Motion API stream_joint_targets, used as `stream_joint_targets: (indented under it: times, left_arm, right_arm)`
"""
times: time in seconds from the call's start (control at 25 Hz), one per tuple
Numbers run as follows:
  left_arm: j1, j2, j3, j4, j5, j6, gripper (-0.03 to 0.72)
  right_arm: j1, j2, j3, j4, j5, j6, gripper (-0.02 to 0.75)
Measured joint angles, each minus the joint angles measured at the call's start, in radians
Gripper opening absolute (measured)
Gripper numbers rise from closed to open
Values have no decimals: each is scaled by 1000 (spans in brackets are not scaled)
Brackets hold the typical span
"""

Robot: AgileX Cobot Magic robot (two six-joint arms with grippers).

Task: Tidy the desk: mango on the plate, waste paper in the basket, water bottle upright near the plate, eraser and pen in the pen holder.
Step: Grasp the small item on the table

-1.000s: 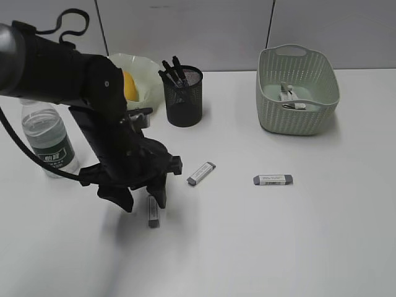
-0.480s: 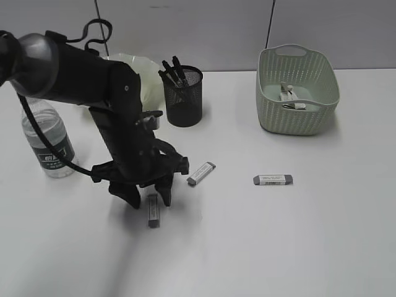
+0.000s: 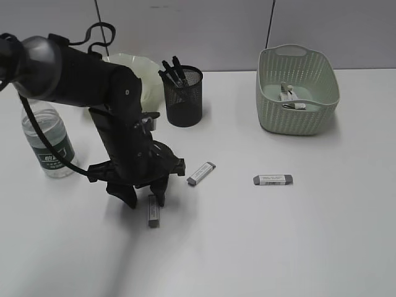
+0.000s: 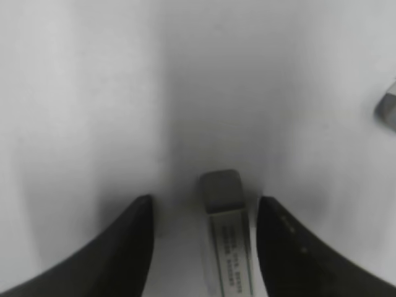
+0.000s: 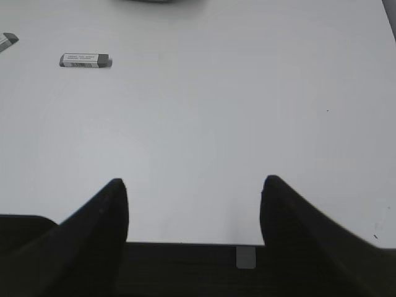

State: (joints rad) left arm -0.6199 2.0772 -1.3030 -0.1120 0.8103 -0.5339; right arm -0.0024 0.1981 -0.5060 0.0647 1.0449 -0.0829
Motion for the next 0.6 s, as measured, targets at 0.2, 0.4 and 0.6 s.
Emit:
stream_joint_targets:
  times: [0.2,0.4,0.6]
  left_arm:
    - [1,10,-10,-4,14,-1,383]
    - [1,10,-11,21,27,-1,276]
    - [6,8,-11,32,36,-1,151]
  right_arm:
    - [0,0,0,0,0,0,531]
    - [0,0,0,0,0,1,531]
    - [0,0,0,0,0,1,531]
